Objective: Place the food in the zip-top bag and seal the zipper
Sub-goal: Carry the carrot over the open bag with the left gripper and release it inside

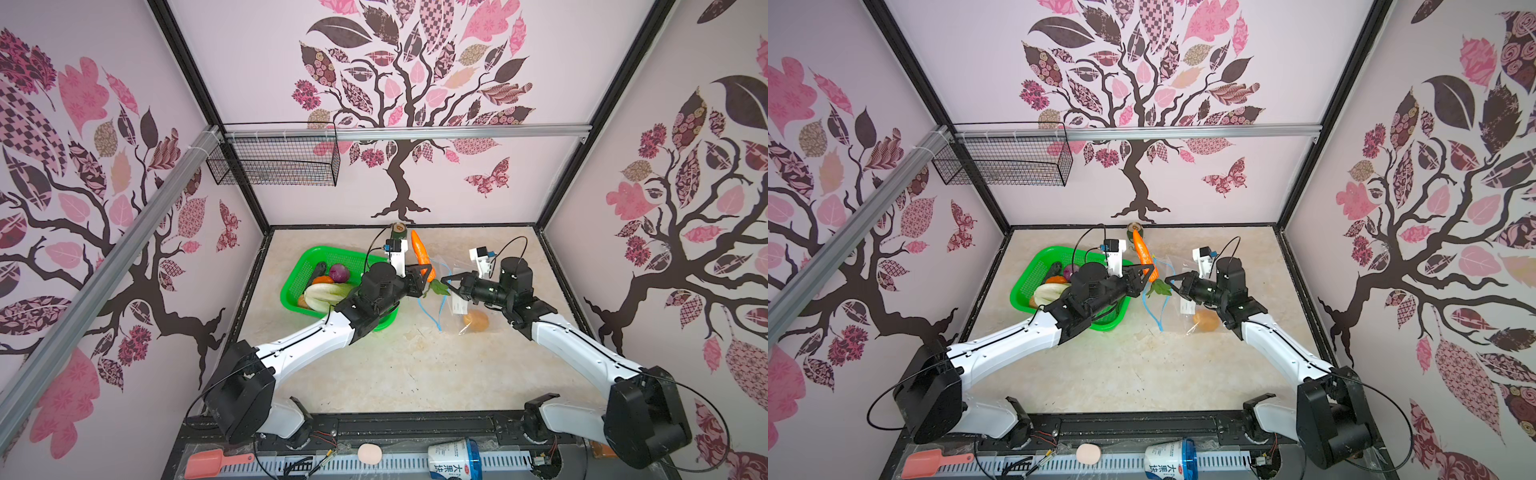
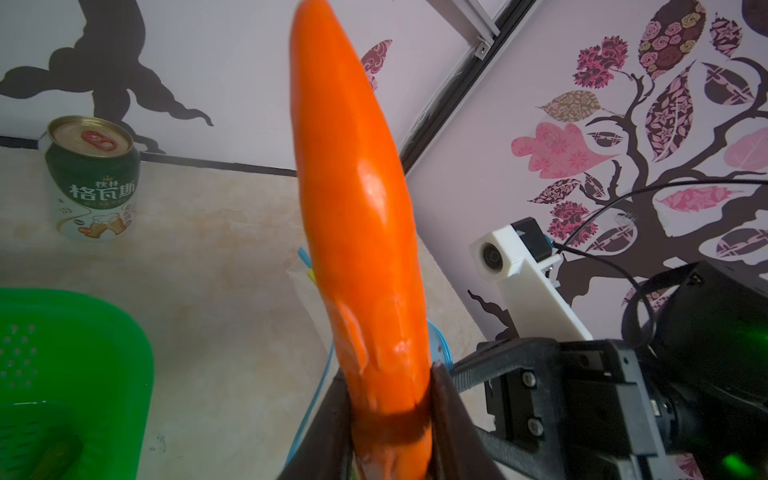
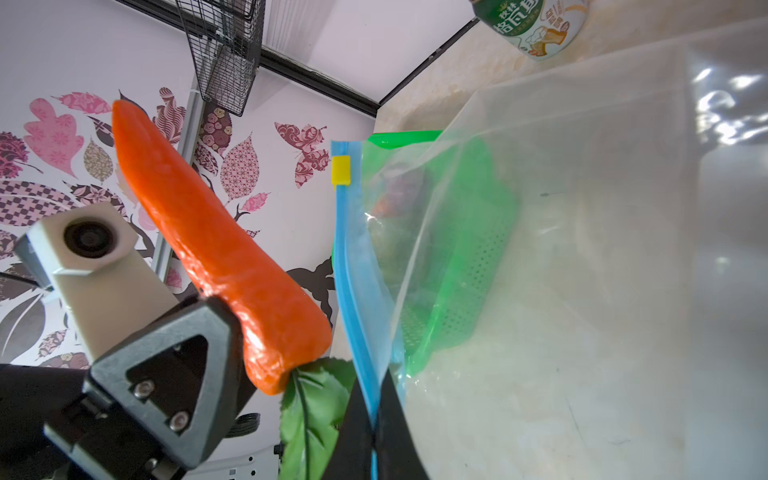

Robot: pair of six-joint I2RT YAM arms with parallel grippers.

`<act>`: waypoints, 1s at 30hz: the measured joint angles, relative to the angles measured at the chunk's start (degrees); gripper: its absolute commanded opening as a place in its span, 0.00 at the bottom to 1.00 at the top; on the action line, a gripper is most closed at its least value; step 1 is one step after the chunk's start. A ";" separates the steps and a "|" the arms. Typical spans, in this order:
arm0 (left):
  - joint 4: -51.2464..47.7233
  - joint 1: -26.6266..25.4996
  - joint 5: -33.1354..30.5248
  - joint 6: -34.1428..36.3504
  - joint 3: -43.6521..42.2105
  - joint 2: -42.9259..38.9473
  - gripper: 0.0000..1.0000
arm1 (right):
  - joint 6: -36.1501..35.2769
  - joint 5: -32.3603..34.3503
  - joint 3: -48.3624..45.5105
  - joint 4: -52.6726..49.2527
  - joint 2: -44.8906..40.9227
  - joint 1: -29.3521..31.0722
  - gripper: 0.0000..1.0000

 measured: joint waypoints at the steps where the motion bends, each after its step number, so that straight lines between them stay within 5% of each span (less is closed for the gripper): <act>1: 0.24 -0.24 0.09 0.04 -0.39 0.00 0.27 | 0.33 -0.20 0.02 0.37 -0.02 0.00 0.00; 16: -8.90 -1.90 -0.46 5.29 -2.23 0.17 0.30 | 0.66 -2.67 0.09 1.92 -1.66 0.00 0.00; 30: -16.94 -3.63 1.60 8.98 0.50 3.04 0.67 | -2.21 -3.61 0.09 1.57 -1.66 0.07 0.00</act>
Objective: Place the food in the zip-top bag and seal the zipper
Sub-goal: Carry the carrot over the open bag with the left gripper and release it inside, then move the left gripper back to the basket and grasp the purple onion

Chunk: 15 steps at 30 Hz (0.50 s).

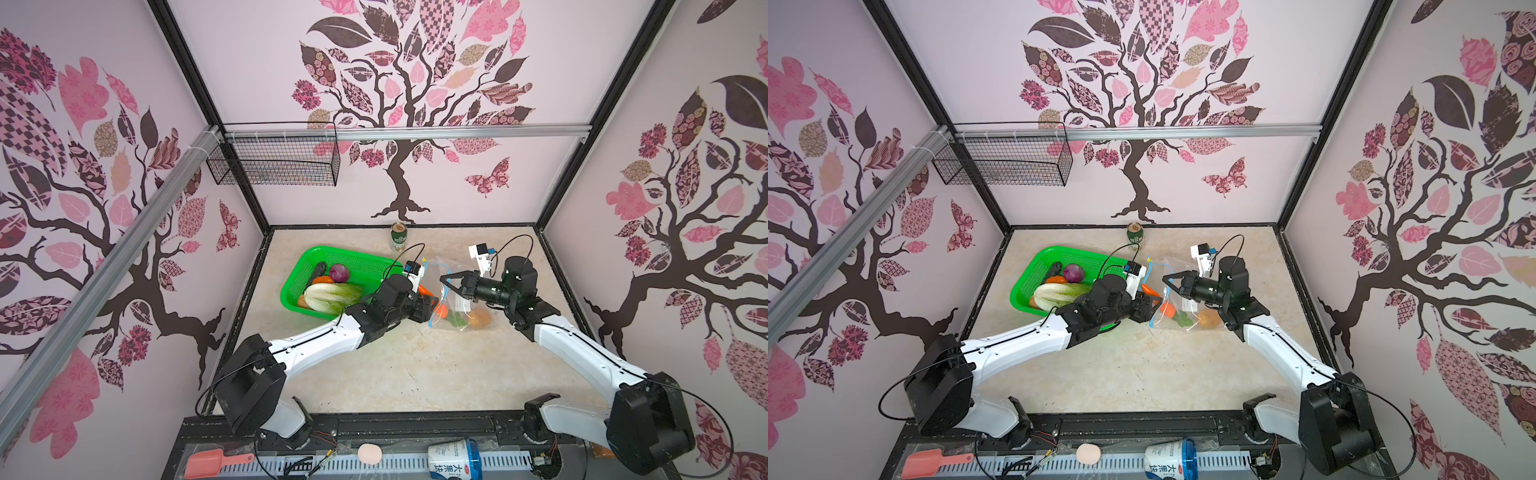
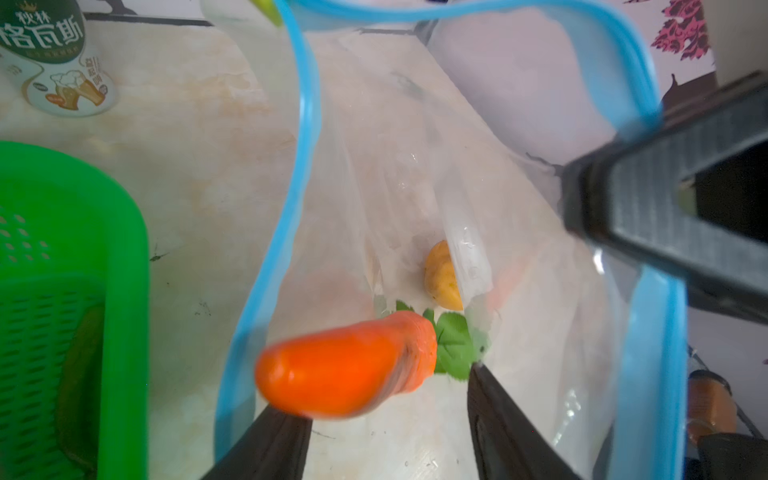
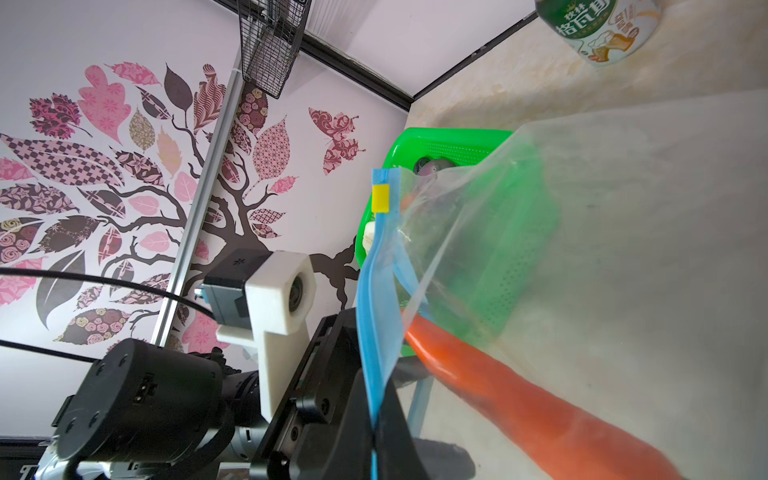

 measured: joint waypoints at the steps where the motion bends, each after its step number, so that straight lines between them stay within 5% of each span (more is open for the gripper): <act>1: -0.04 0.00 0.11 -0.20 0.00 -0.09 0.68 | -0.48 0.09 0.00 -0.31 0.00 0.00 0.00; 10: -3.04 0.85 -2.43 -1.53 0.00 -6.71 0.72 | -6.08 2.51 1.60 -6.05 0.17 0.04 0.00; 15: -3.50 7.58 -2.93 -3.10 0.00 -11.76 0.72 | -10.32 5.70 3.87 -9.42 0.17 0.04 0.00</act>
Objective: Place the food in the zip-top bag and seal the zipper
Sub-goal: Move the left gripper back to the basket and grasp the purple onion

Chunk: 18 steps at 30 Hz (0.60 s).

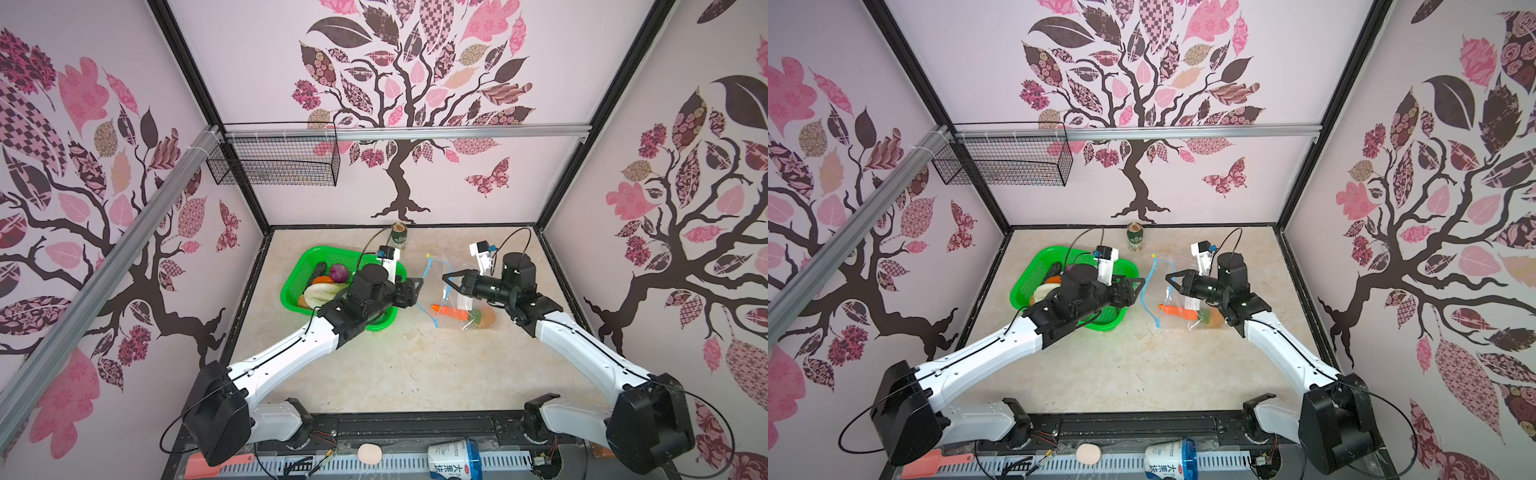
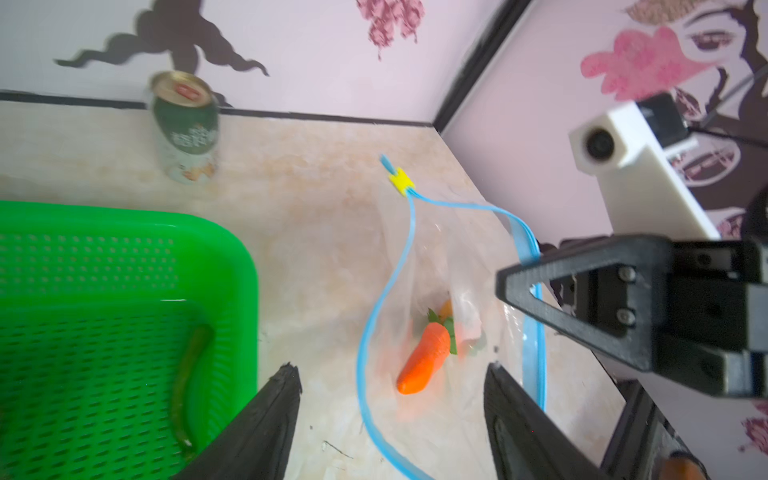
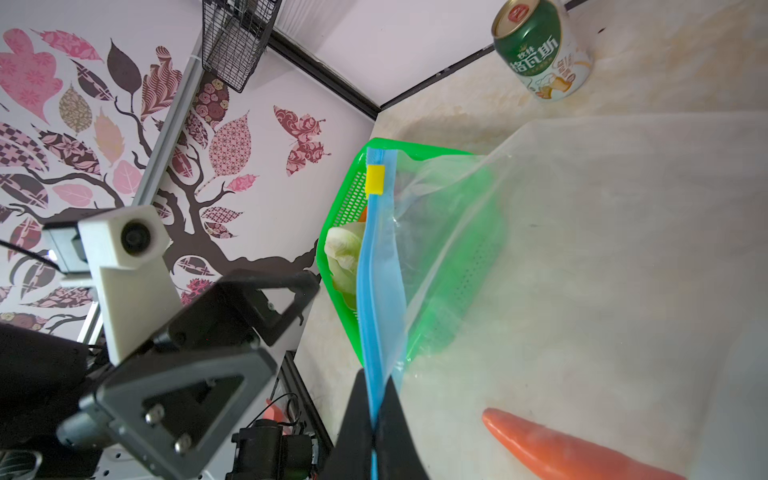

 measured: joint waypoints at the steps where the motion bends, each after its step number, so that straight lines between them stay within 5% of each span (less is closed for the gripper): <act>1: -0.02 1.92 -0.28 -0.28 -0.02 -0.66 0.73 | -0.98 0.68 0.17 -0.68 0.00 0.00 0.00; 10: -1.29 14.34 -3.41 -2.97 0.00 -0.11 0.75 | -5.84 3.50 0.37 -4.90 0.33 0.00 0.00; 18: -7.63 26.60 -2.08 -6.32 6.43 13.11 0.84 | -7.58 3.56 0.20 -6.08 0.35 0.00 0.00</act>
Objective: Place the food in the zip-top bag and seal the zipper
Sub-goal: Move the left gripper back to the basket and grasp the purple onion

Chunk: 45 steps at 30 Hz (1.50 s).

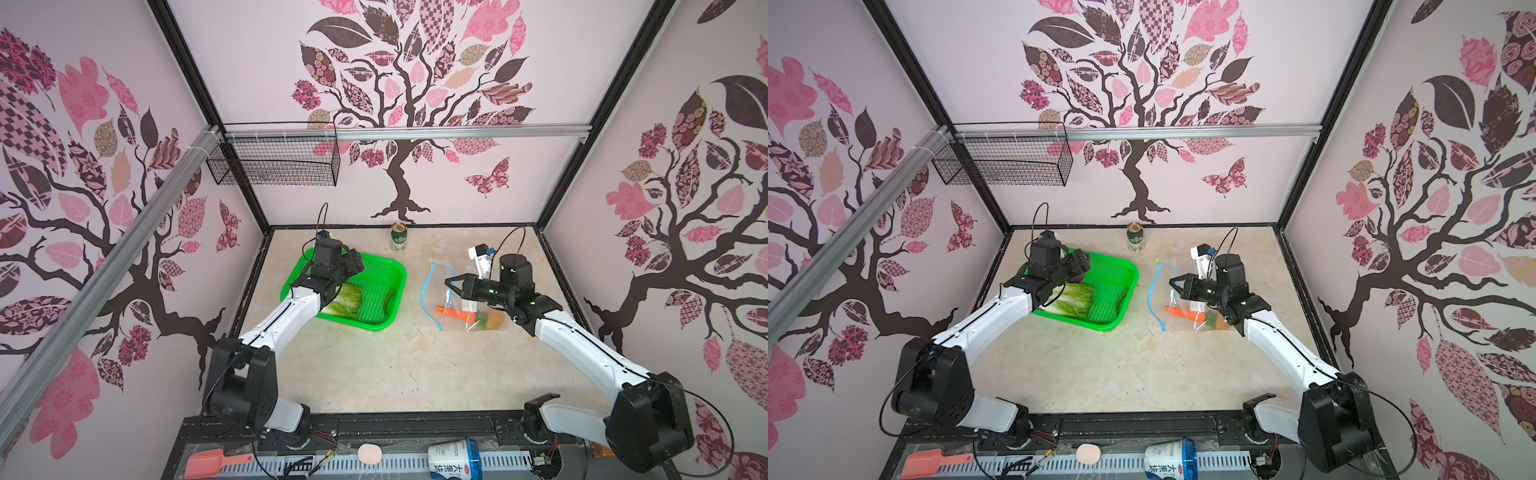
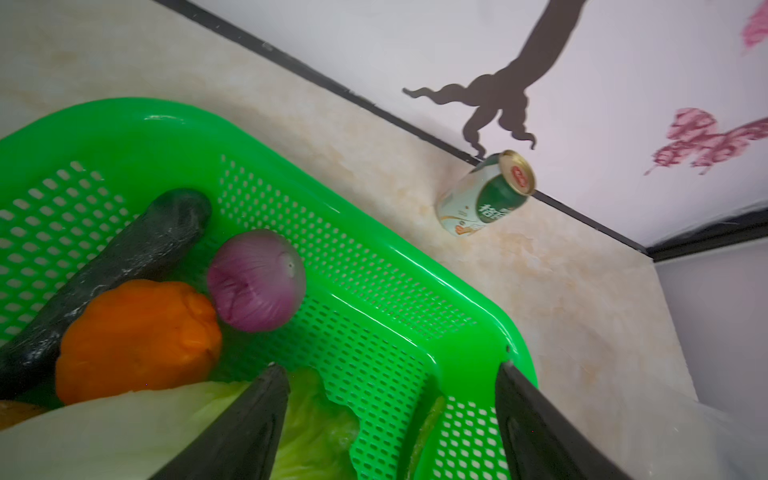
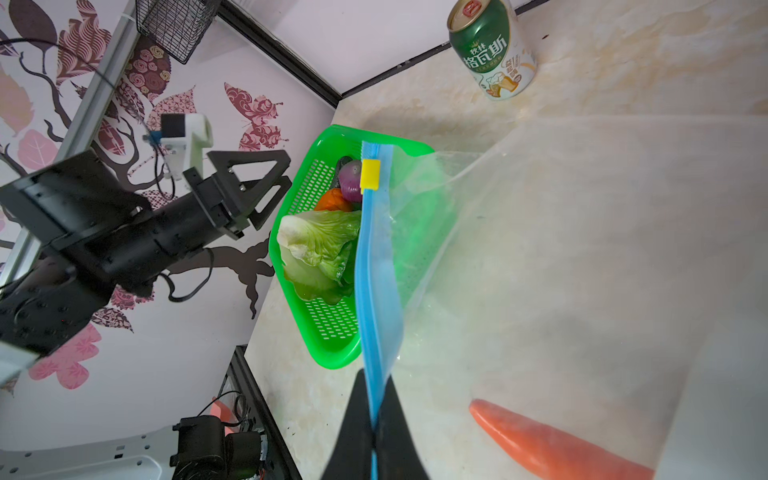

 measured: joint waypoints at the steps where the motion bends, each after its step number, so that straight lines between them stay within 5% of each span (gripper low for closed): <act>1: -0.87 1.25 0.44 -0.20 1.77 1.84 0.85 | -0.20 0.17 -0.02 -0.13 -0.04 0.00 0.00; 15: -10.84 13.03 7.58 -1.84 18.62 21.20 0.87 | -1.51 1.42 -0.42 -0.46 -1.16 0.00 0.00; 32: -9.79 12.20 18.49 2.03 20.76 26.73 0.86 | -1.53 1.42 -0.42 -0.52 -1.16 0.00 0.00; 45: -7.65 4.37 22.03 1.03 17.03 26.43 0.86 | -1.55 1.42 -0.44 -0.52 -1.16 0.00 0.00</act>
